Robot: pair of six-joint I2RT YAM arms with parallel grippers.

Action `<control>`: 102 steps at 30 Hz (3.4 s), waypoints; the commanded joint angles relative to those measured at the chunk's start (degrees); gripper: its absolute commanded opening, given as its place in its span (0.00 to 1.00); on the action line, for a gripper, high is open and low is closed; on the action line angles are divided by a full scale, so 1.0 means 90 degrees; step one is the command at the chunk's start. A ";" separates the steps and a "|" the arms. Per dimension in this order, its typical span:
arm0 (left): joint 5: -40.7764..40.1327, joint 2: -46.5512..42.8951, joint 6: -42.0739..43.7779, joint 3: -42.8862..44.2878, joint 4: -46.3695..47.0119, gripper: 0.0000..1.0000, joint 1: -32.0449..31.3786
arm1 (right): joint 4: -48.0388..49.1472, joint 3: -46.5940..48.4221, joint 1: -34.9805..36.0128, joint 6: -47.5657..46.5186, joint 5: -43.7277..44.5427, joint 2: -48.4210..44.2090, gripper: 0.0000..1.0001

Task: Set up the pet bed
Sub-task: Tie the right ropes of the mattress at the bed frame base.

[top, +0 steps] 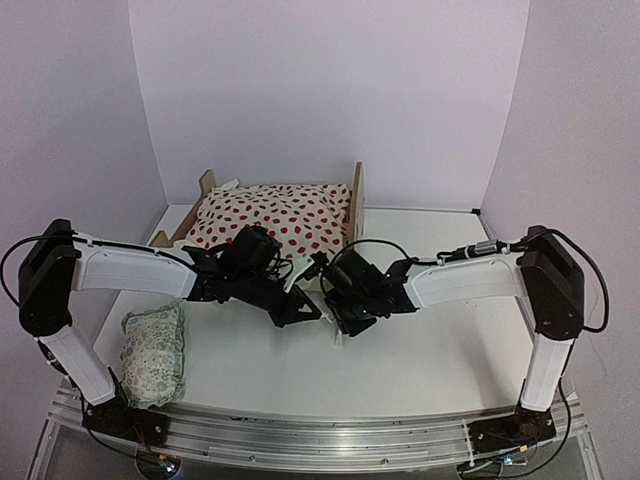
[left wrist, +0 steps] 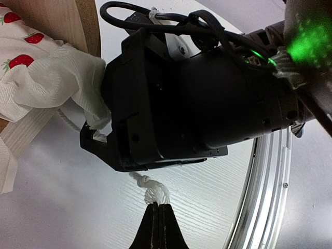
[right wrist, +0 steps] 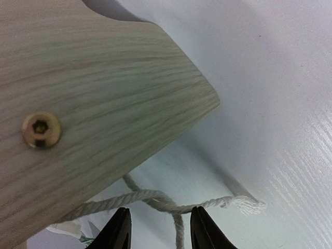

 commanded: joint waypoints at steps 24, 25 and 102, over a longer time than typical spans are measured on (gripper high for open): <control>0.0391 -0.0481 -0.0115 0.0097 0.0380 0.00 0.0193 | 0.1265 -0.0466 -0.0294 -0.1177 0.0860 0.0015 0.30; 0.0392 -0.0484 -0.0133 0.0084 0.0408 0.00 0.0193 | 0.1283 -0.0503 -0.0303 -0.1190 0.0864 -0.0007 0.28; 0.0134 0.0695 -0.0818 0.0299 0.2092 0.00 0.0593 | 0.2443 -0.1315 -0.0515 -0.4377 -0.0021 -0.0962 0.00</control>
